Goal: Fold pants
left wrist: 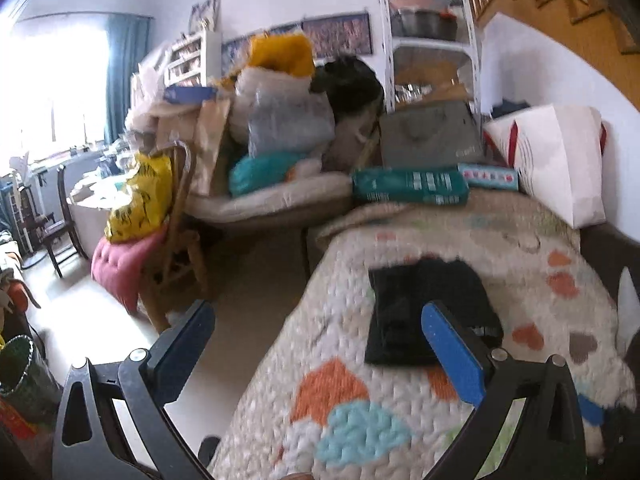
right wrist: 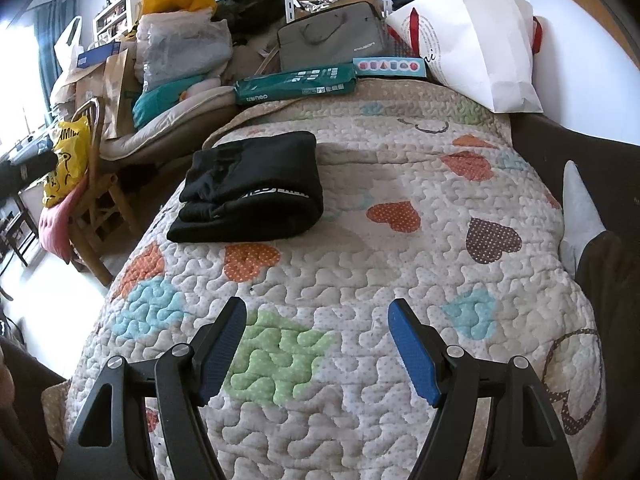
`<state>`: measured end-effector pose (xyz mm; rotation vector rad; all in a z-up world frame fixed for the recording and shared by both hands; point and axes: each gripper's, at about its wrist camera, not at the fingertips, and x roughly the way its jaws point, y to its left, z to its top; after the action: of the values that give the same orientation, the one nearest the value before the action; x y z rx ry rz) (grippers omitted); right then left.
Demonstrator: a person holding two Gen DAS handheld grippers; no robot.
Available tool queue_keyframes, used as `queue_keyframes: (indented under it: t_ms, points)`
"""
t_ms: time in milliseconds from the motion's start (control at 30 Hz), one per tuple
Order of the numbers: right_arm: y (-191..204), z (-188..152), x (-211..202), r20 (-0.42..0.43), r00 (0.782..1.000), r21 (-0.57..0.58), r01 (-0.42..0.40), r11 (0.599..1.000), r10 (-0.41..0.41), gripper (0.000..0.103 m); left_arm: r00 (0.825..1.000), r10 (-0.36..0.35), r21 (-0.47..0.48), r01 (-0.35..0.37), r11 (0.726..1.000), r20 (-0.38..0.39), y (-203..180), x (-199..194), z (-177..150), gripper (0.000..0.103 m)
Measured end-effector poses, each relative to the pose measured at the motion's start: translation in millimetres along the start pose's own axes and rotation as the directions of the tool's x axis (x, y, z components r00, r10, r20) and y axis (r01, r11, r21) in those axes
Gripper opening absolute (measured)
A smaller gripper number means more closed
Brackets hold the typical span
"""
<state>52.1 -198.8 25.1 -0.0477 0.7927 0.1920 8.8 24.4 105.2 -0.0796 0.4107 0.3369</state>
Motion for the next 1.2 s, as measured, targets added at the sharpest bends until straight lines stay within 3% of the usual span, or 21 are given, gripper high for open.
queue_keyframes:
  t_ms: [100,300,500,700,1200]
  points:
    - [0,6,2,0.002,1.000,0.006,-0.006,1.000,0.006,0.078,1.000,0.005,-0.002,-0.005,1.000,-0.009,-3,8,9,0.103]
    - [7,36,10,0.010,1.000,-0.024,-0.008,1.000,0.008,0.079,0.990,0.028,0.072,-0.018,0.997,-0.137,-13,44,2,0.103]
    - [10,64,35,-0.018,1.000,-0.010,0.002,1.000,-0.002,0.079,0.964,-0.002,0.052,0.016,0.999,-0.265,-3,74,-26,0.103]
    - [17,54,56,-0.025,0.999,-0.042,0.020,0.999,-0.021,0.080,0.922,-0.068,-0.019,0.066,0.998,-0.381,5,97,-41,0.103]
    - [25,31,79,-0.040,0.999,-0.125,0.006,0.992,-0.011,0.080,0.877,-0.077,0.024,0.101,0.995,-0.474,-18,115,-69,0.103]
